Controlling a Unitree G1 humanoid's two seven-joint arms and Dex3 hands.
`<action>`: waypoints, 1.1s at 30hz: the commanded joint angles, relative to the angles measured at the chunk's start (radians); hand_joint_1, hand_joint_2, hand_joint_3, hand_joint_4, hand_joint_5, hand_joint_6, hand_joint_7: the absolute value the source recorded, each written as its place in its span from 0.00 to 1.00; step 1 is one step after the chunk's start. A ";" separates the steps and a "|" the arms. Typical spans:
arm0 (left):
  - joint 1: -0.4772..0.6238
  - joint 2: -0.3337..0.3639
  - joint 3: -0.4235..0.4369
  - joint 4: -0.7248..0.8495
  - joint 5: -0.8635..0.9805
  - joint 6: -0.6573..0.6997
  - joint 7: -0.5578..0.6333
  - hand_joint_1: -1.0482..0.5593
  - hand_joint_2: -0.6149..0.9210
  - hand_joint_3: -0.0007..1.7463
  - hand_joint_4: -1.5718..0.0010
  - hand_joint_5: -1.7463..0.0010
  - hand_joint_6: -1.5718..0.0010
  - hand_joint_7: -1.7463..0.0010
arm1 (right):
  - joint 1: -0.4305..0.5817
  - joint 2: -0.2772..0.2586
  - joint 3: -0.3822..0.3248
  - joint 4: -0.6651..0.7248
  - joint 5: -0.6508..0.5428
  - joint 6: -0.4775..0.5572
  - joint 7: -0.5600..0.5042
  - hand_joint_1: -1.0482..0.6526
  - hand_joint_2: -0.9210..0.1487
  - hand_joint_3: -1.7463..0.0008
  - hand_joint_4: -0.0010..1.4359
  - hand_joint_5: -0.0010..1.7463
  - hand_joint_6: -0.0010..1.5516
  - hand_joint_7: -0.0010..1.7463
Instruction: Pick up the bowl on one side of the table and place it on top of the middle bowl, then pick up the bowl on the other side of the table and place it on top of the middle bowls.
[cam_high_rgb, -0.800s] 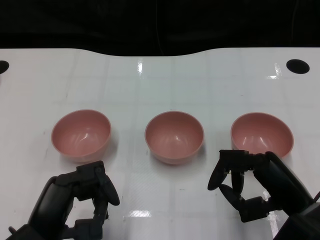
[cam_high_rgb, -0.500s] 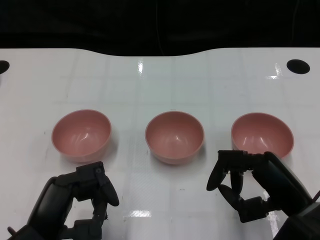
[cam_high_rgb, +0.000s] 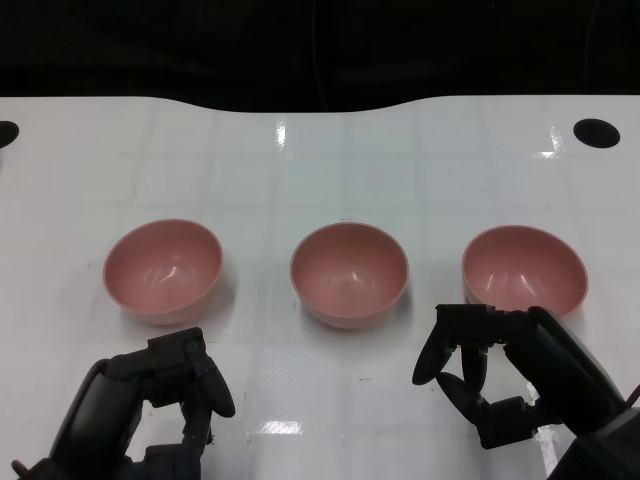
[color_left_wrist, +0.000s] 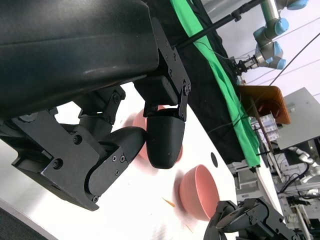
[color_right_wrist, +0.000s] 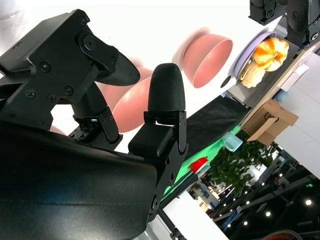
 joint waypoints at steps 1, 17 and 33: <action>-0.002 0.008 0.005 0.003 0.010 -0.020 0.011 0.56 0.63 0.83 0.49 0.00 0.48 0.13 | 0.005 -0.011 -0.005 -0.014 -0.004 0.009 -0.012 0.58 0.57 0.29 0.60 0.99 0.55 0.66; -0.002 0.003 0.011 0.008 -0.013 -0.011 0.005 0.57 0.65 0.81 0.49 0.00 0.49 0.13 | -0.024 -0.017 -0.021 0.005 -0.159 0.026 -0.180 0.53 0.50 0.44 0.48 0.71 0.49 0.42; -0.006 0.014 0.008 -0.003 -0.008 -0.002 0.002 0.57 0.64 0.82 0.50 0.00 0.49 0.13 | -0.043 -0.066 0.013 -0.039 -0.484 0.198 -0.349 0.36 0.07 0.97 0.14 0.54 0.28 0.22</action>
